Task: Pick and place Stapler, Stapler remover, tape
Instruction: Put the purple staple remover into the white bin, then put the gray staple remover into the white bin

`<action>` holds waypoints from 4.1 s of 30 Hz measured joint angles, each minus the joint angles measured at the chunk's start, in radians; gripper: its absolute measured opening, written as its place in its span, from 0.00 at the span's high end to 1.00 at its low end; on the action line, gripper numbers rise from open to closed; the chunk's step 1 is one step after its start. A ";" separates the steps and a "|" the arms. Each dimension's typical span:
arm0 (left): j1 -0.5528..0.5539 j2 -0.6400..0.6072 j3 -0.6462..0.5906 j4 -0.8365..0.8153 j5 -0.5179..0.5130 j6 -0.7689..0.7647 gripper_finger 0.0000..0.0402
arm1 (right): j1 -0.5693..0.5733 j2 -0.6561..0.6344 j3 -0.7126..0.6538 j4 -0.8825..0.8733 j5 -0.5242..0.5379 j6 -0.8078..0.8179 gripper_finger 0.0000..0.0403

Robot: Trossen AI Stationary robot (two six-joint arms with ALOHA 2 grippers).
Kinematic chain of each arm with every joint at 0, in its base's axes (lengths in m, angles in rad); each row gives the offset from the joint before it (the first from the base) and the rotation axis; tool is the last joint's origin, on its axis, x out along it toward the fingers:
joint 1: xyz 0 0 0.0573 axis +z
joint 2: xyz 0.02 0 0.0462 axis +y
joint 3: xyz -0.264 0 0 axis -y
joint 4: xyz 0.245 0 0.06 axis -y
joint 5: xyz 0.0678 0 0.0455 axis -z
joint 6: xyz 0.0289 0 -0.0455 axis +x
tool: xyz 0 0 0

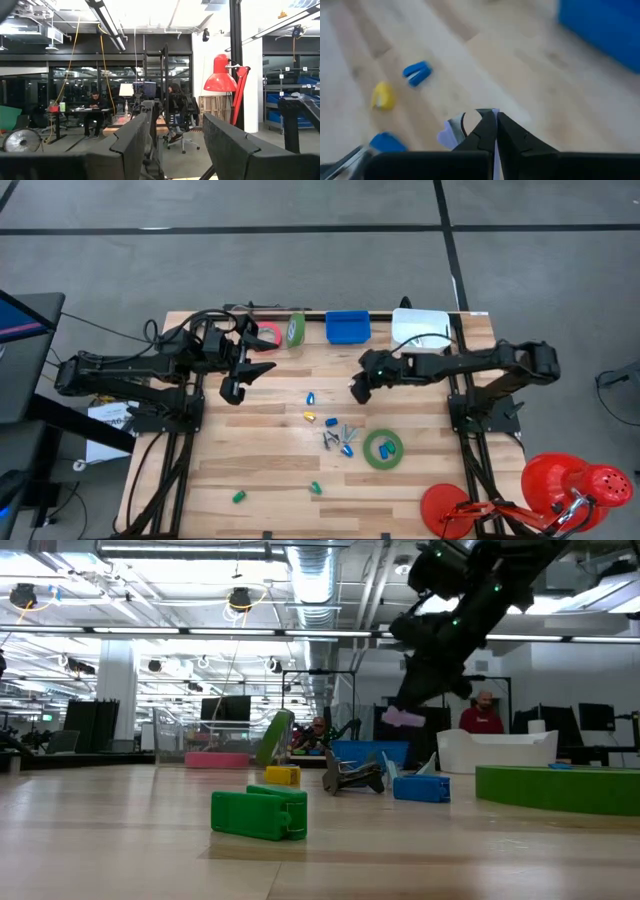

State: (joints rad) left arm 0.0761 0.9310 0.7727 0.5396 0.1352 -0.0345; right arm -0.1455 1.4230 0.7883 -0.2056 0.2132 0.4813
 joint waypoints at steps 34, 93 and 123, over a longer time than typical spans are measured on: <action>0.000 0.000 0.000 0.000 0.000 0.000 0.55 | -0.551 -0.280 0.000 -0.352 0.367 -0.046 1.00; 0.000 0.000 0.000 0.000 -0.004 0.000 0.55 | -0.135 -0.233 -0.001 -0.164 -0.028 -0.139 0.52; 0.000 0.000 0.000 0.000 -0.004 0.000 0.55 | 0.343 -0.206 0.096 -0.203 -0.030 -0.411 0.48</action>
State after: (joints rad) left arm 0.0764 0.9310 0.7731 0.5397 0.1310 -0.0345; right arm 0.1974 1.2167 0.8844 -0.4084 0.1827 0.0708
